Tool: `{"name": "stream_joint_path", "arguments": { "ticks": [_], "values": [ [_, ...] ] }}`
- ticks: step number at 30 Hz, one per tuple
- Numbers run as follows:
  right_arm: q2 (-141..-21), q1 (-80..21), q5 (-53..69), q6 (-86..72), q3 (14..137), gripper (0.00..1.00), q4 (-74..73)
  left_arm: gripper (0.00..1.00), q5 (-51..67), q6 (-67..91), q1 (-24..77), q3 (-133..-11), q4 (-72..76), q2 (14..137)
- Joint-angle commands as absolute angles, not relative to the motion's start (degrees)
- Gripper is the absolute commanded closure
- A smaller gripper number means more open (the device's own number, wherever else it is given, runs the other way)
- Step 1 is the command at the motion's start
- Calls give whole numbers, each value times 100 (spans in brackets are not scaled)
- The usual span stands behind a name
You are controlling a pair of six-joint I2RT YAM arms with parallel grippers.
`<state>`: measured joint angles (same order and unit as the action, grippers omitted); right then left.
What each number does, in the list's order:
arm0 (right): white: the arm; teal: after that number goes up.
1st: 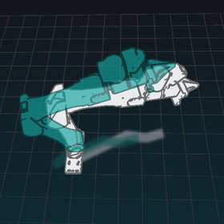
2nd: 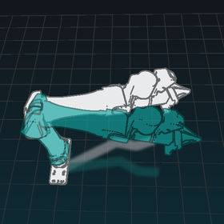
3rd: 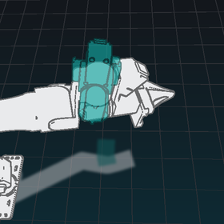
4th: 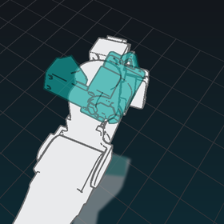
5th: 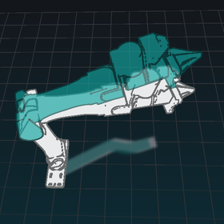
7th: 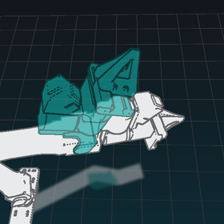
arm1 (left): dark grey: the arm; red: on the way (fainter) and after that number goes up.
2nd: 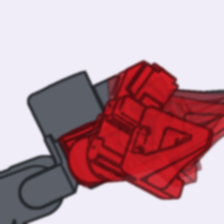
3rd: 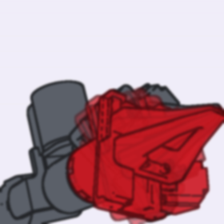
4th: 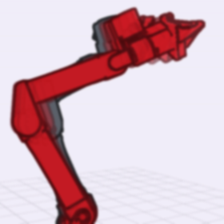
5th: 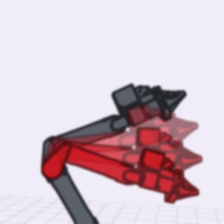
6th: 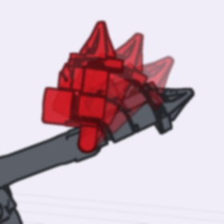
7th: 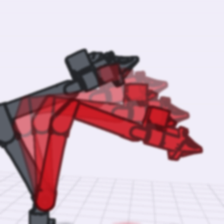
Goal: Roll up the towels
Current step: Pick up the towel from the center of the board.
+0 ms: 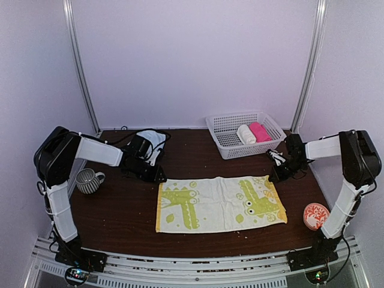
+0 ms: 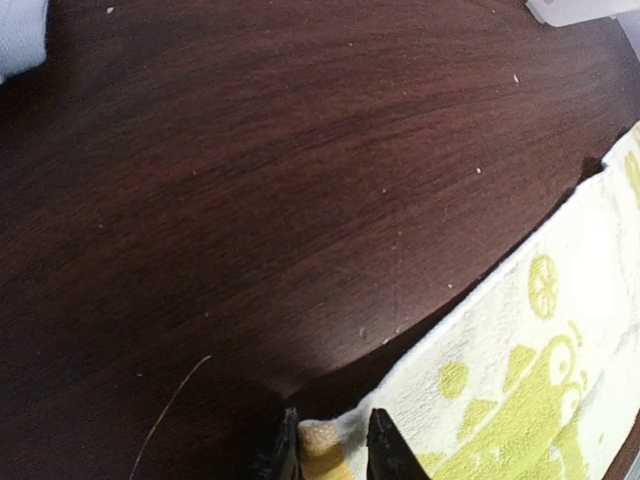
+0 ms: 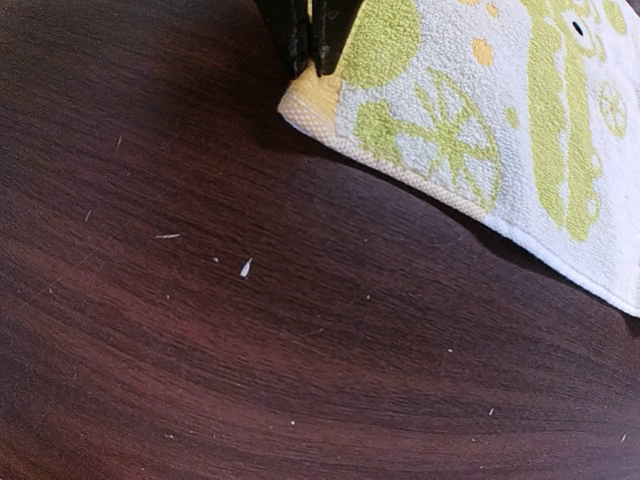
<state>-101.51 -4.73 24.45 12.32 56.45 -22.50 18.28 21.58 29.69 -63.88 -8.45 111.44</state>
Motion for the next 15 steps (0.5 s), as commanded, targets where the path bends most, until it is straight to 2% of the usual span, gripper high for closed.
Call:
{"name": "stream_joint_path", "arguments": {
  "ticks": [1,5,9,15],
  "values": [
    [-10367,-483,2471,1295,5682,100,-2268,82,1905,2057,2989,-6404,-1312,11472],
    [-10359,-480,2463,1292,5690,100,-2261,100,1822,2082,2995,-6450,-1275,11422],
    [-10230,-430,2439,1323,5772,100,-2247,100,1628,2076,2990,-6460,-1056,11067],
    [-9417,-285,2881,1569,5619,100,-1986,100,1509,2025,2996,-6357,-599,10299]
  ]
}}
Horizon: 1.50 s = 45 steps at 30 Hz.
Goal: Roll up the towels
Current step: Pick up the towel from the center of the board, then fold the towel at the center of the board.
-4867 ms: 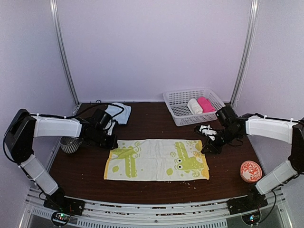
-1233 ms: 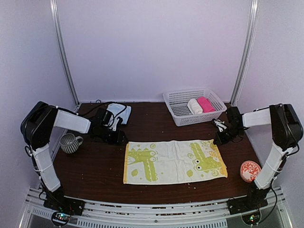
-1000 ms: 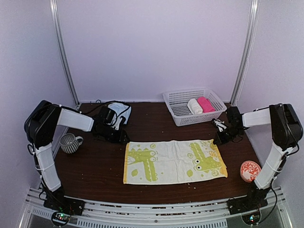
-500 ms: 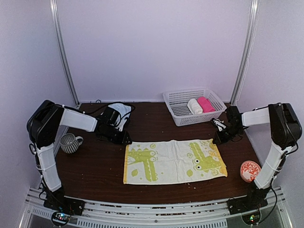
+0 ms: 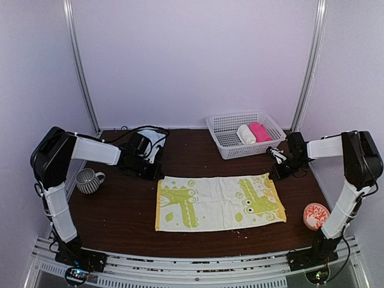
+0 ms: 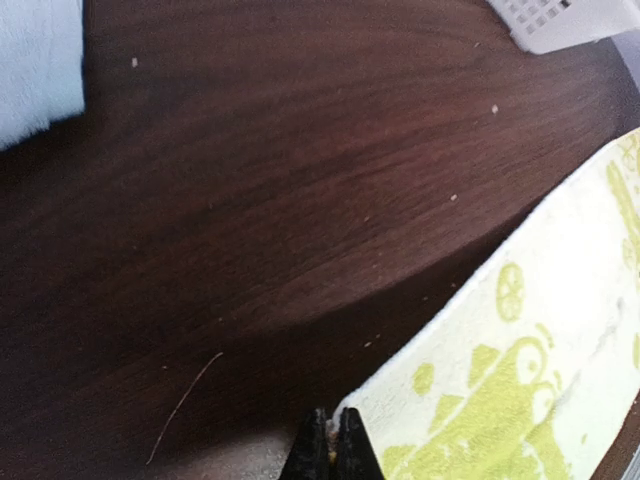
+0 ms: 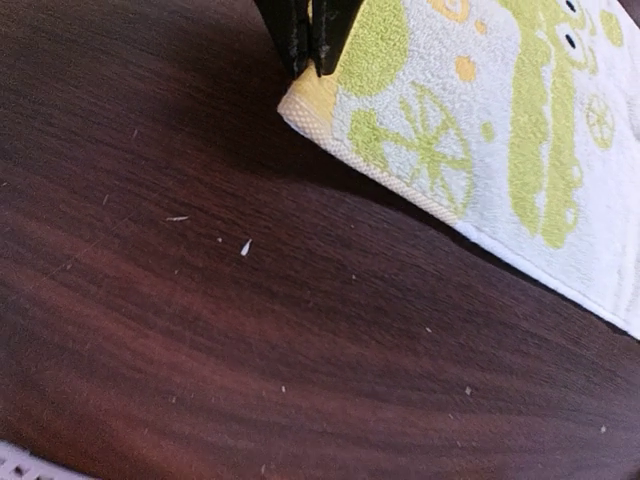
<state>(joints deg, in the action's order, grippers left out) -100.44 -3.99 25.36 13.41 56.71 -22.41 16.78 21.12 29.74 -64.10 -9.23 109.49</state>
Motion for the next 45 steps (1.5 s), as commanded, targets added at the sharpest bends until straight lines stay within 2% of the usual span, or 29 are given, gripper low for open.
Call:
{"name": "stream_joint_path", "arguments": {
  "ticks": [1,11,24,45],
  "values": [
    [-9315,-271,2975,1625,5576,100,-1966,100,1498,2016,2997,-6328,-545,10196],
    [-8894,-129,3524,1929,5296,100,-1878,100,1463,1961,2990,-6029,-447,9624],
    [-8384,79,4253,2915,4829,100,-2194,100,2073,2105,3006,-5234,-208,8773],
    [-7799,245,4466,5058,4201,100,-3095,100,2637,1773,3107,-4856,-1082,8749]
  ]
}}
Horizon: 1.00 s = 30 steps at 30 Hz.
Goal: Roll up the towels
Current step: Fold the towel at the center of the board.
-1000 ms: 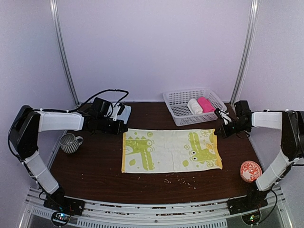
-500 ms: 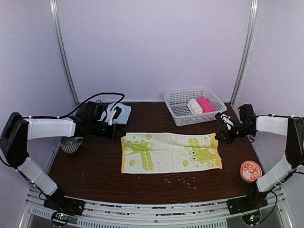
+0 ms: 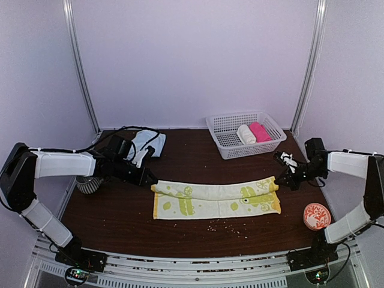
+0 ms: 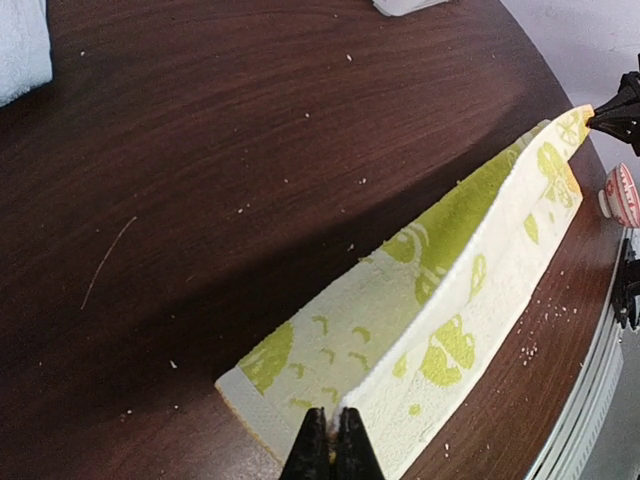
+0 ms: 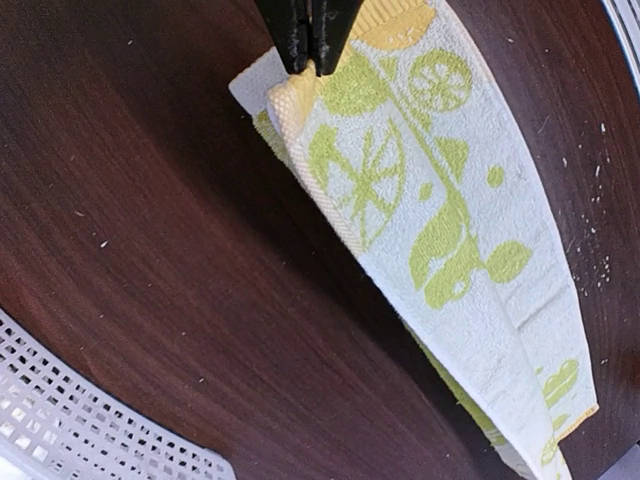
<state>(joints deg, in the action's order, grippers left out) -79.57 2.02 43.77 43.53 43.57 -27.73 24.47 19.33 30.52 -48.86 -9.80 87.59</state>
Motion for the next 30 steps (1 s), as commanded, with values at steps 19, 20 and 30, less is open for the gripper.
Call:
{"name": "stream_joint_path", "arguments": {
  "ticks": [19,20,30],
  "values": [
    [-7488,448,4881,6530,3876,100,-3938,100,2742,1406,3314,-4934,-1700,9315],
    [-7488,482,4890,6590,3886,100,-3967,100,2736,1398,3318,-4946,-1732,9314],
    [-7351,659,5124,7287,4159,100,-4621,100,2754,1117,3316,-5186,-2023,9160]
  ]
}}
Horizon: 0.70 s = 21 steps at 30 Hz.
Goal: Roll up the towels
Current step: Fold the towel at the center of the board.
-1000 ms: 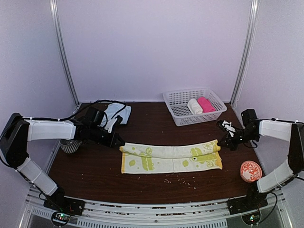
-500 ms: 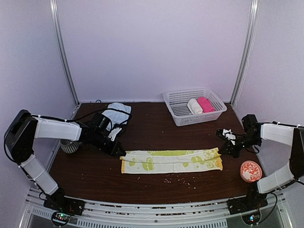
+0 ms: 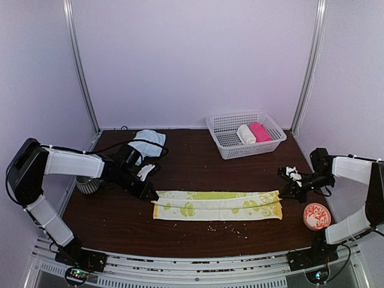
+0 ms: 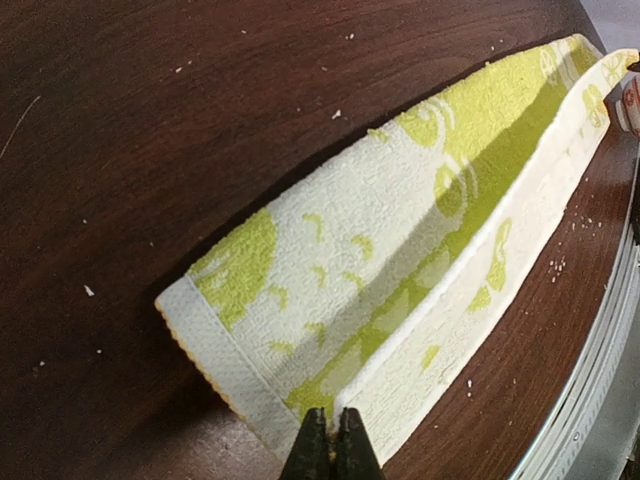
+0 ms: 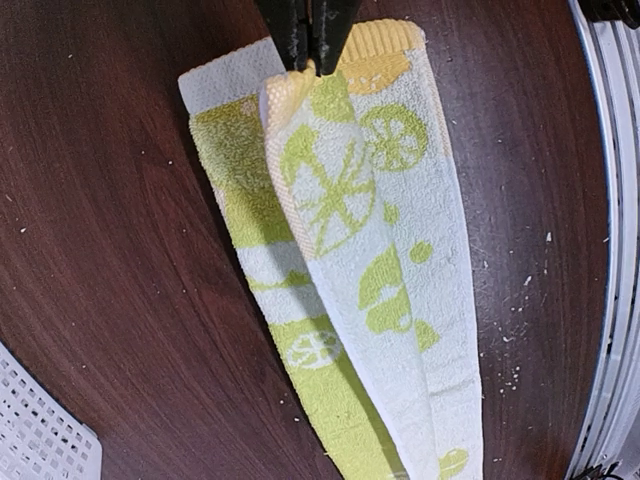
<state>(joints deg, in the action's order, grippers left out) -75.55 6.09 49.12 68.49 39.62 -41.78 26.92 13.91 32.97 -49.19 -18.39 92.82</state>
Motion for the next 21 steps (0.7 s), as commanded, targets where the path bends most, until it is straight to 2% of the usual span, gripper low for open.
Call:
{"name": "stream_joint_path", "arguments": {
  "ticks": [1,13,21],
  "values": [
    [-7334,659,5112,7409,4165,100,-4733,100,2763,1077,3320,-5232,-2067,9173],
    [-7241,659,4920,8855,3984,97,-5714,100,3226,870,3319,-5053,-2125,8903],
    [-6898,652,4350,10959,3435,92,-6696,100,3625,851,3375,-4808,-2514,9073]
  ]
}}
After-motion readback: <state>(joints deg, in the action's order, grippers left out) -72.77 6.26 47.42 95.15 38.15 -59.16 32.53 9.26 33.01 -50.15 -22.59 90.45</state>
